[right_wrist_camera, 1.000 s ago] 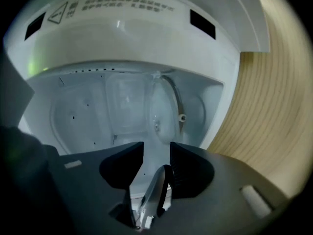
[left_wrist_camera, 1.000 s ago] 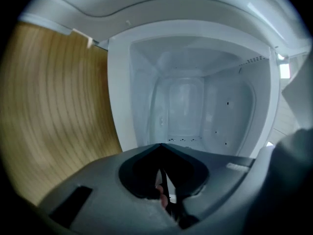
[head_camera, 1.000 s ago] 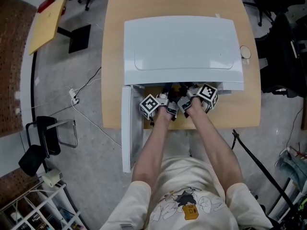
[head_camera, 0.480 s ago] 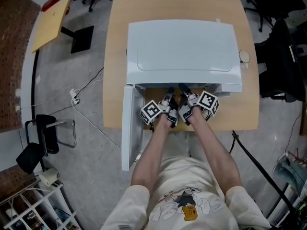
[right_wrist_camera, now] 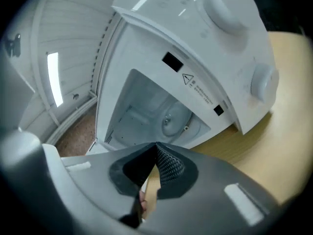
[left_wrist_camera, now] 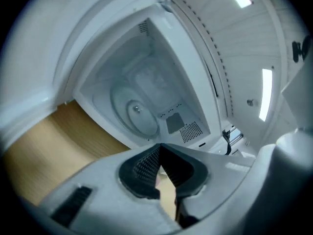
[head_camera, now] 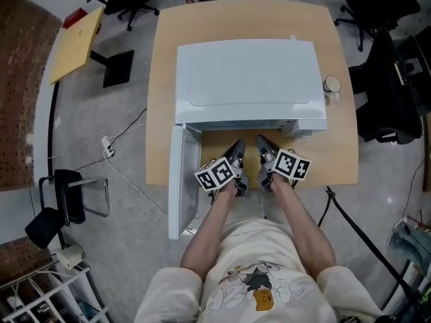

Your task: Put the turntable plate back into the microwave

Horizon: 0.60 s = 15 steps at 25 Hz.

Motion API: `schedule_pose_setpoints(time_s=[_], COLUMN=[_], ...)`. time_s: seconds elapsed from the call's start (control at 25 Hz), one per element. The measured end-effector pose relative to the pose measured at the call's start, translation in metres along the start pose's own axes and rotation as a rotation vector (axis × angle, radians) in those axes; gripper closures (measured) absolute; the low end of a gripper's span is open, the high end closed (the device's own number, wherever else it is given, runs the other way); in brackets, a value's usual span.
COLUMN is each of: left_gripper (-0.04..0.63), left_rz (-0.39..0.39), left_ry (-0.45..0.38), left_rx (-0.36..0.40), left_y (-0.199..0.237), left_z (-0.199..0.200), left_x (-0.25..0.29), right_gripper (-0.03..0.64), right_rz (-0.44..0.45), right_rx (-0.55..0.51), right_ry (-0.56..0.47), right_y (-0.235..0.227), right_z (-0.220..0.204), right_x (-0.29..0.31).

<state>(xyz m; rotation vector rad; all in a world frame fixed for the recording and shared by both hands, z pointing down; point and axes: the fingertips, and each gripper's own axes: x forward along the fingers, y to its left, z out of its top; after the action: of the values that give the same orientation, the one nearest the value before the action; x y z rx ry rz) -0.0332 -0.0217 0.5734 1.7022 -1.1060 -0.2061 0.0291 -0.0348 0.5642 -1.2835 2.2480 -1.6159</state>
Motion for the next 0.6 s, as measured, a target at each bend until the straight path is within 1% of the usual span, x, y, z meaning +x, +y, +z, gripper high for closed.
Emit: schedule_pose_setpoints(time_s=[0.12, 0.2, 0.28, 0.4, 0.6], left_gripper=[0.595, 0.595, 0.595, 0.595, 0.595], left_rz=[0.067, 0.089, 0.107, 0.127, 0.181], left_ry=[0.046, 0.071, 0.089, 0.116, 0.148], left_rx=[0.168, 0.238, 0.270, 0.298, 0.319], left_y=[-0.014, -0.021, -0.025, -0.026, -0.015], left_z=[-0.009, -0.017, -0.025, -0.037, -0.041], left_x=[-0.006, -0.011, -0.015, -0.020, -0.025], right_gripper=[0.611, 0.611, 0.611, 0.611, 0.612], right_rz=[-0.052, -0.064, -0.074, -0.085, -0.124], right_rx=[-0.187, -0.265, -0.327, -0.413, -0.434], right_ry=[0.049, 0.077, 0.099, 0.136, 0.178], right_y=[0.001, 0.003, 0.004, 0.003, -0.005], right_z=[-0.005, -0.009, -0.014, -0.024, -0.037], right_x=[-0.011, -0.017, -0.023, -0.029, -0.026])
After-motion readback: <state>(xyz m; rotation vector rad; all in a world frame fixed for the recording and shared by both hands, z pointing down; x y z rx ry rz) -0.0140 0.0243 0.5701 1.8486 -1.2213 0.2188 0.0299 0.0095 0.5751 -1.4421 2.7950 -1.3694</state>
